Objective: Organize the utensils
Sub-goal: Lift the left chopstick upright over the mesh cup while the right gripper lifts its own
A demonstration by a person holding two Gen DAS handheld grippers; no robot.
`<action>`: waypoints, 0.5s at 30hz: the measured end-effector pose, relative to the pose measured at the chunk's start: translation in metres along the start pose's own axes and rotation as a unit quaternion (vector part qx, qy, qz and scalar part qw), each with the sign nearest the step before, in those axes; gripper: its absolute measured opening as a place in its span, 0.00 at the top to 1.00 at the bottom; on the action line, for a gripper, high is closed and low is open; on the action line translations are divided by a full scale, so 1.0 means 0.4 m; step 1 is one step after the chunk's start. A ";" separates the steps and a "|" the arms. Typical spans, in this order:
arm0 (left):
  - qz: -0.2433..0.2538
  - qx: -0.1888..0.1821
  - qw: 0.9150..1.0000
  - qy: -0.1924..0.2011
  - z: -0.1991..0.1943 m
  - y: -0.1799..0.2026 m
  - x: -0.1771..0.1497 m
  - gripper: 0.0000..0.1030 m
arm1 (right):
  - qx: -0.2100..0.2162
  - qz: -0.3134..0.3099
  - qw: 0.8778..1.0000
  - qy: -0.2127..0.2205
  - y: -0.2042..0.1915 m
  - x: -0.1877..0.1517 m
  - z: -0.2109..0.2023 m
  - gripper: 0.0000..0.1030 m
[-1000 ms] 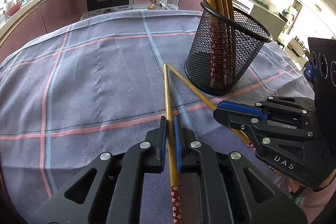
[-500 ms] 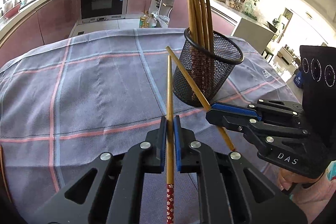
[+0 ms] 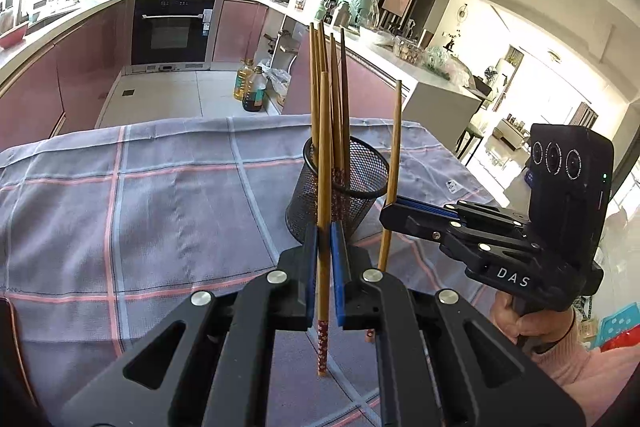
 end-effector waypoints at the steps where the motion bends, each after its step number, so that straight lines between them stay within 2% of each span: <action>1: 0.000 -0.001 1.000 0.003 -0.006 0.003 0.005 0.93 | 0.001 0.000 1.000 0.002 0.000 0.004 -0.003 0.95; 15: 0.005 -0.009 1.000 0.027 -0.039 0.029 0.050 0.93 | 0.005 -0.010 1.000 0.025 0.002 0.050 -0.030 0.95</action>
Point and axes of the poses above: each gripper's, at about its wrist camera, not at the fingertips, and z roughly the way its jaws point, y to its right, x to its top, the point moved 9 cm from there along z, roughly the way its jaws point, and after that the axes turned 4 degrees about x, right-handed, at the moved point
